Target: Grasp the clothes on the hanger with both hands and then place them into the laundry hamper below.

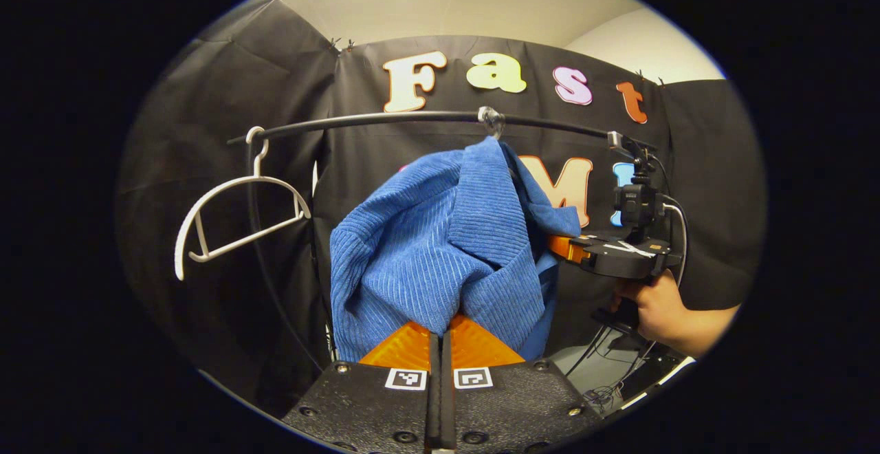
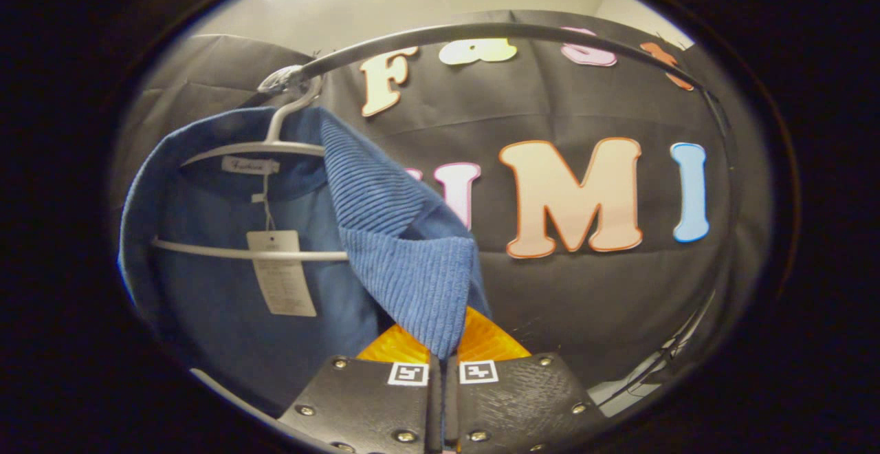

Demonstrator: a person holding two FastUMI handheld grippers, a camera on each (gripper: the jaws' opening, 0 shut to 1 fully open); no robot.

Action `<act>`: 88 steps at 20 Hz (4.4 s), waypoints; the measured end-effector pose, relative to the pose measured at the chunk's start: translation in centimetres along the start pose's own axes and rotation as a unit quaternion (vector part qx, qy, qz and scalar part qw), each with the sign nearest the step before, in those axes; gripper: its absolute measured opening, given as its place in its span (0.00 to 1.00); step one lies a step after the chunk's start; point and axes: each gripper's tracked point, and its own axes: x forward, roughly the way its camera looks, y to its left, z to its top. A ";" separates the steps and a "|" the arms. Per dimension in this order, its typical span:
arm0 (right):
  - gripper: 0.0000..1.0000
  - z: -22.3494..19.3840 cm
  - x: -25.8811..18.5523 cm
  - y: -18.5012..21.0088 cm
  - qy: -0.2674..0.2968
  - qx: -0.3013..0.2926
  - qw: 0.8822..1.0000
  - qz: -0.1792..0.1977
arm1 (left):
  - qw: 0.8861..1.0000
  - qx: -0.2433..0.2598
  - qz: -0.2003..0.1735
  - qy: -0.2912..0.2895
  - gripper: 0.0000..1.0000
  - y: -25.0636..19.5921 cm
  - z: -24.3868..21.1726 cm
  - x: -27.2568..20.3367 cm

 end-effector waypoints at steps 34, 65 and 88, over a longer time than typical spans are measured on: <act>0.02 6.3 13.0 -4.8 -0.093 0.047 0.993 -0.056 | 0.990 0.053 0.127 -0.024 0.00 11.0 8.6 2.0; 0.02 -13.3 10.4 -5.5 0.099 0.011 0.995 -0.003 | 0.990 -0.017 0.078 0.114 0.01 5.1 -13.8 8.8; 0.02 -10.6 -0.4 -6.9 0.111 0.041 0.993 0.014 | 0.994 0.036 0.021 0.097 0.01 -5.1 -10.5 12.5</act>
